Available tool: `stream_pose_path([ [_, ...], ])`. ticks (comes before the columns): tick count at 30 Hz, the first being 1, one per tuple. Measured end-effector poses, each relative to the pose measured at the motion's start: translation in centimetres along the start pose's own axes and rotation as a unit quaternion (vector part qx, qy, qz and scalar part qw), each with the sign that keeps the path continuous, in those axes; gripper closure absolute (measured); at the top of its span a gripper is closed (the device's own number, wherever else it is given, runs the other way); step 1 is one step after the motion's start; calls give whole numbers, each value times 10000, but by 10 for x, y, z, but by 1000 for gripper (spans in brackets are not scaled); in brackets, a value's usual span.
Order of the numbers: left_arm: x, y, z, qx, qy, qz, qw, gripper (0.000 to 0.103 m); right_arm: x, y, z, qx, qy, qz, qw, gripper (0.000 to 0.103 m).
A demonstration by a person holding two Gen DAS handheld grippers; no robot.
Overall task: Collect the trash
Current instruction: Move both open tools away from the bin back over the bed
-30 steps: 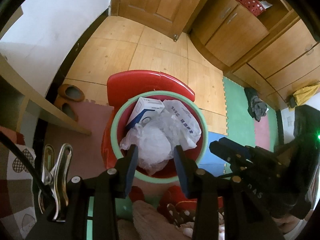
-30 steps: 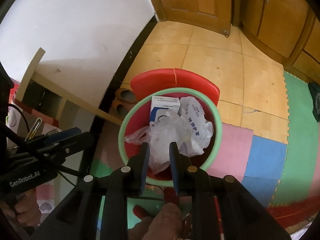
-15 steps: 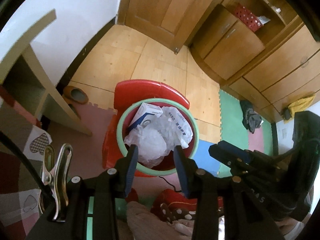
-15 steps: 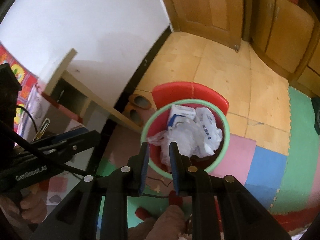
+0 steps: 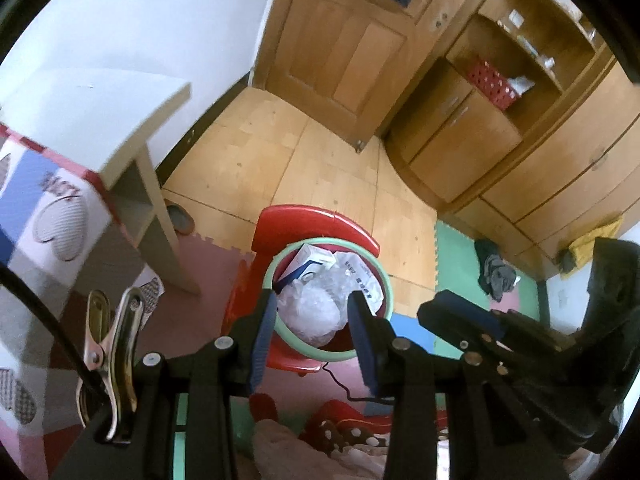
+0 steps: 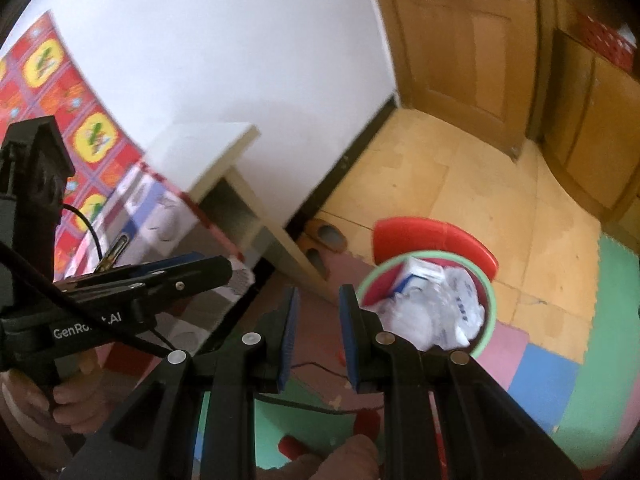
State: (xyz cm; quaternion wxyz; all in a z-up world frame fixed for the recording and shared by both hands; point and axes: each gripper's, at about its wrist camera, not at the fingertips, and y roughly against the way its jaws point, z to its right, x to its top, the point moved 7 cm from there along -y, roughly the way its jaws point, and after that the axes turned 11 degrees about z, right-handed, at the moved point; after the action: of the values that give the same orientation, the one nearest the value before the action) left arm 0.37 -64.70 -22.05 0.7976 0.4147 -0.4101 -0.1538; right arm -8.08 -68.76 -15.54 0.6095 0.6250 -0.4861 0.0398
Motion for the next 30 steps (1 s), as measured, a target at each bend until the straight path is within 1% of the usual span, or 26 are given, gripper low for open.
stream_pose_path([
  [3, 3, 23, -10, 58, 104, 116, 9999, 65, 5, 5, -21, 134, 166, 58, 9998, 82],
  [8, 4, 57, -33, 282, 305, 263, 9988, 65, 10, 11, -55, 358, 412, 110, 9984, 82],
  [14, 4, 97, -63, 503, 633, 447, 9957, 65, 13, 14, -93, 630, 703, 132, 9954, 82],
  [17, 3, 115, -77, 654, 704, 538, 9939, 65, 13, 17, -115, 812, 868, 141, 9928, 82],
  [24, -6, 164, -111, 1000, 984, 742, 9873, 65, 11, 26, -171, 1223, 1271, 152, 9842, 82],
  [30, -13, 211, -138, 1367, 1152, 988, 9789, 65, 10, 31, -218, 1589, 1610, 185, 9739, 82],
])
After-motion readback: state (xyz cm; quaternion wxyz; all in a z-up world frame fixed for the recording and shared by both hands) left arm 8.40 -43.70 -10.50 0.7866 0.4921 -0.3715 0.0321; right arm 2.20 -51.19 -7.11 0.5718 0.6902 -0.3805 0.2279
